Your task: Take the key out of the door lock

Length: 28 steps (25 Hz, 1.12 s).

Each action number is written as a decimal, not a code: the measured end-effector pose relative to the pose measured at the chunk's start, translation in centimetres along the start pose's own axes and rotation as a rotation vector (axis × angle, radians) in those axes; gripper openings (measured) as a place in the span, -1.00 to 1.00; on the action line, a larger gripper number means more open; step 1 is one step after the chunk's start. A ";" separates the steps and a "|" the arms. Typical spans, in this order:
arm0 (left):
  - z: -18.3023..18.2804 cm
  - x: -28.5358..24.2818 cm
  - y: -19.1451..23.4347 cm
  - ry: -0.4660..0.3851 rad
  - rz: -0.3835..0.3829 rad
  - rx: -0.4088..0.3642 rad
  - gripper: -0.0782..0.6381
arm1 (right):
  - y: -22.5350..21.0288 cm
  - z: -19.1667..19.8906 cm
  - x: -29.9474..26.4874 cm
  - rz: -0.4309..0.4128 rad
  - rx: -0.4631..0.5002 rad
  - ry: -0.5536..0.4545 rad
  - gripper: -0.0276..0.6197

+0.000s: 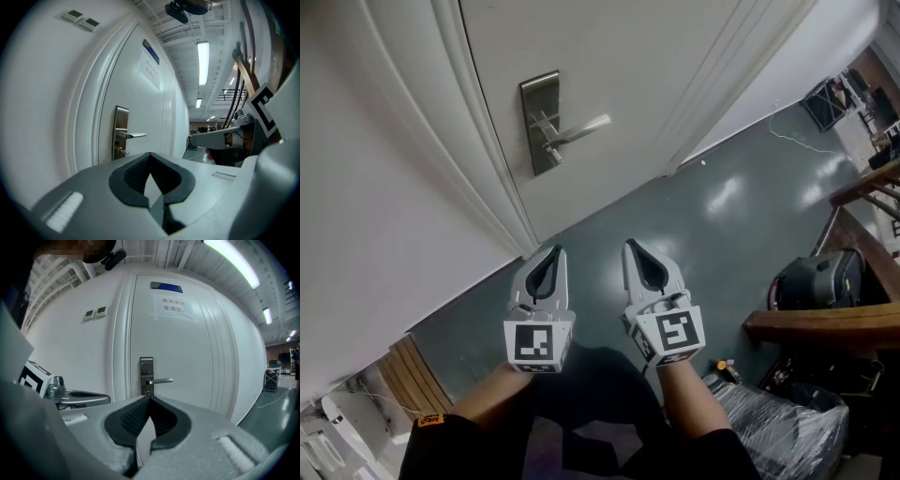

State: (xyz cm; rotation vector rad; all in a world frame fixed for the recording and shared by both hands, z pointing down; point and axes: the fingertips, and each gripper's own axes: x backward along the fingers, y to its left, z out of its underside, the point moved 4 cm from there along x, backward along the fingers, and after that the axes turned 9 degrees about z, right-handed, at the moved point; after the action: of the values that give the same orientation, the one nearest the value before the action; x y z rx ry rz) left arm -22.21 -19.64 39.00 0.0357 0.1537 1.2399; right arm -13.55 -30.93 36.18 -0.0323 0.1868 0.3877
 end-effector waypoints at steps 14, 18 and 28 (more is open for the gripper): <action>1.1 -1.9 6.9 0.062 -0.173 -0.040 -0.73 | 2.0 0.2 -11.4 -0.235 -0.092 0.102 -0.94; 1.4 -3.4 8.0 0.057 -0.214 -0.023 -0.62 | 2.5 1.2 -14.7 -0.344 -0.123 0.164 -0.77; 2.7 -6.6 10.6 0.115 -0.357 0.001 -0.44 | 2.5 4.4 -22.3 -0.533 -0.316 0.359 -0.62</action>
State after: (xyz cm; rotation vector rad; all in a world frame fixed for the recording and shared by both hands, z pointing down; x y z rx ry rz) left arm -33.90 -22.32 43.44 -0.0605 0.2488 0.8857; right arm -34.03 -36.68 44.66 -0.4560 0.4577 -0.1283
